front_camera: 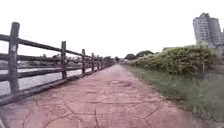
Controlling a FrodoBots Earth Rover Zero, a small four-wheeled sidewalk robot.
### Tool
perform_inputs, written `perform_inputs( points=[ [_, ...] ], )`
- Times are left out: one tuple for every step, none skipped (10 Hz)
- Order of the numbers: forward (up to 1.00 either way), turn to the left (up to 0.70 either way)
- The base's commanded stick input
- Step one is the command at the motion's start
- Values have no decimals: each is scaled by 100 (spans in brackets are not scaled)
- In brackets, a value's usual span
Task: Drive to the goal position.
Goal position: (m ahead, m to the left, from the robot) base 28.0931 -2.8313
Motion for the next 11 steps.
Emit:
perform_inputs(
  points=[
    [100, -2],
    [100, -9],
    [100, -29],
    [100, -32],
    [100, -16],
    [100, 0],
    [100, -12],
    [100, -27],
    [100, -35],
    [100, -7],
    [100, 0]
  ],
)
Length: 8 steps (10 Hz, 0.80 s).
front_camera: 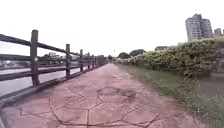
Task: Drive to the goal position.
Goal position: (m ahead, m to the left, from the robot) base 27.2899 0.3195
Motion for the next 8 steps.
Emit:
perform_inputs(
  points=[
    [100, 0],
    [100, 0],
    [100, 0],
    [100, 0],
    [100, 0],
    [100, 0],
    [100, 0],
    [100, 0]
  ],
)
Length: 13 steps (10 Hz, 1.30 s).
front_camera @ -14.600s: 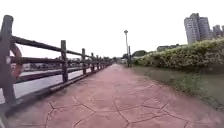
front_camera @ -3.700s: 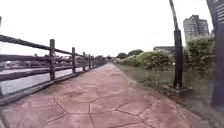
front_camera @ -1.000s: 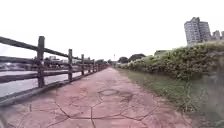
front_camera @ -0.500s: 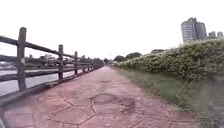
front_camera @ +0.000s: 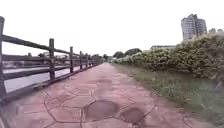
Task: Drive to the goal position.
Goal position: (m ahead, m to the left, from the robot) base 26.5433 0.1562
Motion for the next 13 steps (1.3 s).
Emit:
perform_inputs(
  points=[
    [100, 0],
    [100, 0],
    [100, 0],
    [100, 0],
    [100, 0],
    [100, 0],
    [100, 10],
    [100, 23],
    [100, 29],
    [100, 6],
    [100, 0],
    [100, 11],
    [100, 34]
  ],
)
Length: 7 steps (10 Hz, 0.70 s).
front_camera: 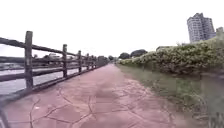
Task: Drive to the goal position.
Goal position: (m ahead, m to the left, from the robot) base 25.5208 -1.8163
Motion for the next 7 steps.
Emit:
perform_inputs(
  points=[
    [100, 12],
    [100, 0],
    [100, 0],
    [100, 0],
    [100, 0],
    [100, 0],
    [100, 0]
  ],
)
